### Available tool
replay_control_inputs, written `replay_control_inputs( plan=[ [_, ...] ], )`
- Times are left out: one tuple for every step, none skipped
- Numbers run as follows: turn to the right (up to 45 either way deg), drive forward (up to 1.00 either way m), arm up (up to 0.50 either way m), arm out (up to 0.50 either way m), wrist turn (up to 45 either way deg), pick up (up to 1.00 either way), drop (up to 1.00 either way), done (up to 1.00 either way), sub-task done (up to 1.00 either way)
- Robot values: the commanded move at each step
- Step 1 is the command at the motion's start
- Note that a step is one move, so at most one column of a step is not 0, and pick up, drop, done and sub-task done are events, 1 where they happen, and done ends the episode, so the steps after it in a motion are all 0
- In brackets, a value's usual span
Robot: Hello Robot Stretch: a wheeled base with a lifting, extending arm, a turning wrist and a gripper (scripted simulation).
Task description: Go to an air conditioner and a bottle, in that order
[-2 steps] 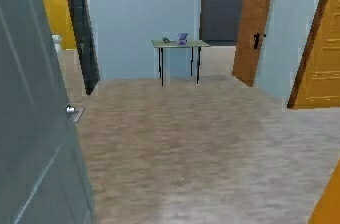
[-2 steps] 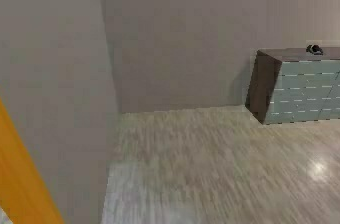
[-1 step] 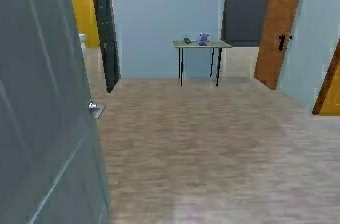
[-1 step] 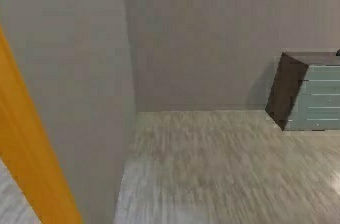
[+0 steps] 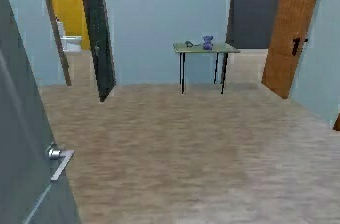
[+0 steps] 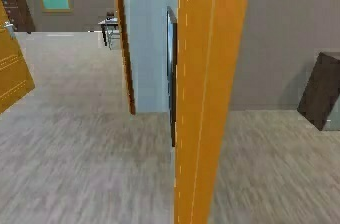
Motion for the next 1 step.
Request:
replay_control_inputs(
  plan=[
    [21.0, 0.0, 0.0, 0.0, 0.0, 0.0, 0.0, 0.0, 0.0]
  ],
)
